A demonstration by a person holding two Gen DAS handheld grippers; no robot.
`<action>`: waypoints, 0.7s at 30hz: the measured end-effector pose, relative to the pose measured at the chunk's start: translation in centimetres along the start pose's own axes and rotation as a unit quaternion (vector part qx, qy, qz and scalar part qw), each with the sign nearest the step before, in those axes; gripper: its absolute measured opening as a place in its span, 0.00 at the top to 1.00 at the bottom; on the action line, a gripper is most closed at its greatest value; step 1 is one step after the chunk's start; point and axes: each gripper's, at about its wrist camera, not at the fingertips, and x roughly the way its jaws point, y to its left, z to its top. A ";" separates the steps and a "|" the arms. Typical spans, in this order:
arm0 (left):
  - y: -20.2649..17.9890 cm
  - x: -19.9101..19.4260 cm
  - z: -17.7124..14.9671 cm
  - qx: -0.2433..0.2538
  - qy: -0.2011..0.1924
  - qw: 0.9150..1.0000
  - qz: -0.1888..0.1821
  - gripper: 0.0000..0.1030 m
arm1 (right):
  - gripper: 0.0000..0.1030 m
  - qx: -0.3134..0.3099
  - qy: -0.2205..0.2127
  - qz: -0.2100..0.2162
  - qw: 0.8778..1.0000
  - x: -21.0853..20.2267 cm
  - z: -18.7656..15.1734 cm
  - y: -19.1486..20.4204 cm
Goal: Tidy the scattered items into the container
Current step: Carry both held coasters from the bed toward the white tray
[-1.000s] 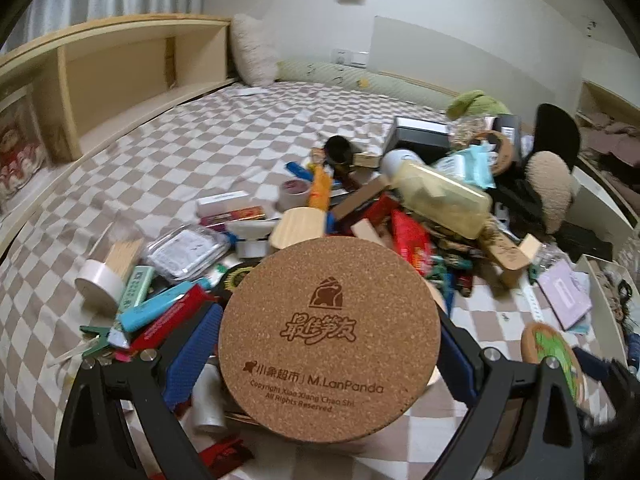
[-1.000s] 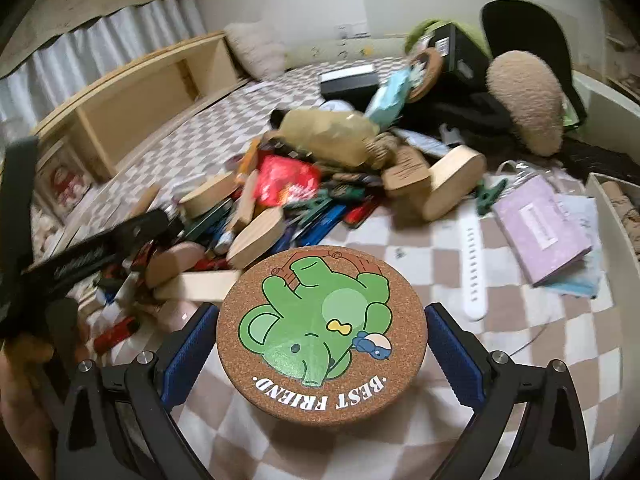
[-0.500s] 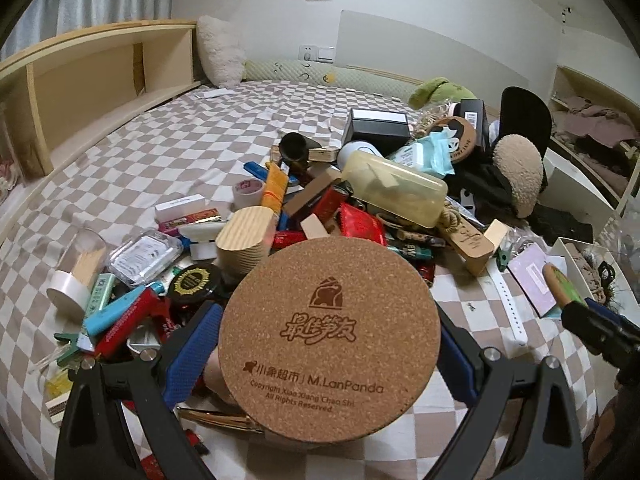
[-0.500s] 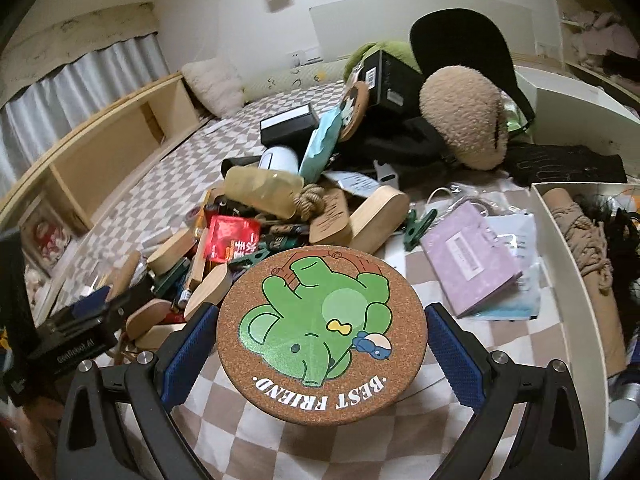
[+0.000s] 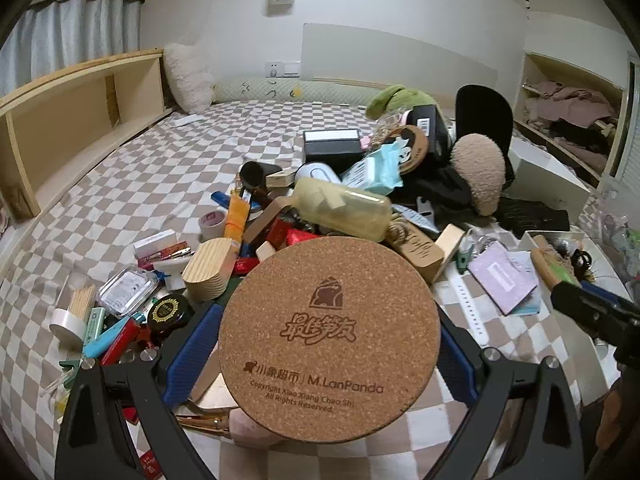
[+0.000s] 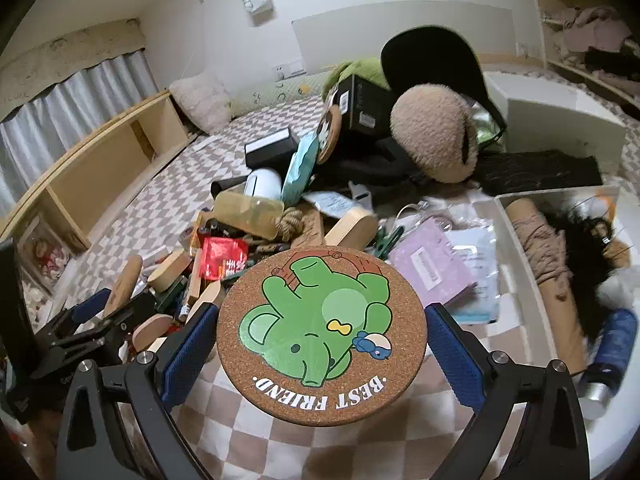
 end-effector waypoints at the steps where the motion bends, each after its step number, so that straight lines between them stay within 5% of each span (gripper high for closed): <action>1: -0.2 -0.2 0.1 0.000 -0.001 1.000 -0.001 0.05 | 0.02 -0.001 -0.002 -0.003 1.000 -0.4 0.1 -0.1; 21: -7.6 -2.8 1.0 0.021 -0.016 0.999 -0.044 0.05 | 0.02 -0.005 -0.022 -0.056 0.998 -7.5 1.6 -5.2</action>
